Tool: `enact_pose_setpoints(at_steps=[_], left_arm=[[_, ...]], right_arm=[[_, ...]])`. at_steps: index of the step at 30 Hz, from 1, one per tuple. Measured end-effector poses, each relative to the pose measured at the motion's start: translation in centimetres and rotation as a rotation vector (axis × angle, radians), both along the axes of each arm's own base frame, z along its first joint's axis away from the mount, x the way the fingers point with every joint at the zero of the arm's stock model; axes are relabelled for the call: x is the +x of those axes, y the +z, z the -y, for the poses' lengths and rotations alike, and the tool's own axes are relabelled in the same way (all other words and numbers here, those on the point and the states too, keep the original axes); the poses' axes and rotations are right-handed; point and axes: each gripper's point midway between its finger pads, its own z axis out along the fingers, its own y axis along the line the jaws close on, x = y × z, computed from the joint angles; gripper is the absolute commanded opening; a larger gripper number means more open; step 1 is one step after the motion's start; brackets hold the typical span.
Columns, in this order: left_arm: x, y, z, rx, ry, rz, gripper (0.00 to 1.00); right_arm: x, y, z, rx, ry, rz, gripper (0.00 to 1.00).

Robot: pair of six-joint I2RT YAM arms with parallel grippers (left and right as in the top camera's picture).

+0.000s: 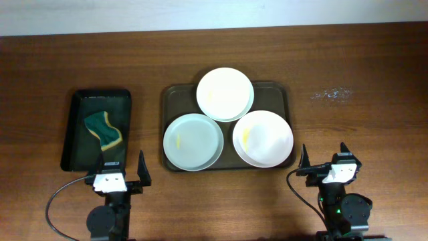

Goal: Clean dirty plates on tray and stack at the side
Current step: 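Move the left gripper over the green-yellow sponge in the black tray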

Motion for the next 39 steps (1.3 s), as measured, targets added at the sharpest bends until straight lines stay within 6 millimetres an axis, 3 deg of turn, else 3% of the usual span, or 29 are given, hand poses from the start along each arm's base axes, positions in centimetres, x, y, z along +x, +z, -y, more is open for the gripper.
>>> enact_pose_setpoints(at_steps=[34,37,38,39], left_arm=[[0.0,0.2,0.0,-0.005,-0.001,0.007,0.99],[-0.2,3.1,4.1,-0.055,-0.241,0.129,0.99],[-0.4,4.1,4.6,-0.052,-0.274,0.17,0.99],[-1.2,7.3,5.8,-0.031,-0.347,0.297,0.99]], right_arm=[[0.0,0.0,0.0,-0.001,0.0,0.0,0.98],[0.0,0.0,0.0,-0.001,0.0,0.0,0.99],[0.0,0.0,0.0,-0.001,0.0,0.0,0.99],[0.0,0.0,0.0,0.0,0.0,0.0,0.98]])
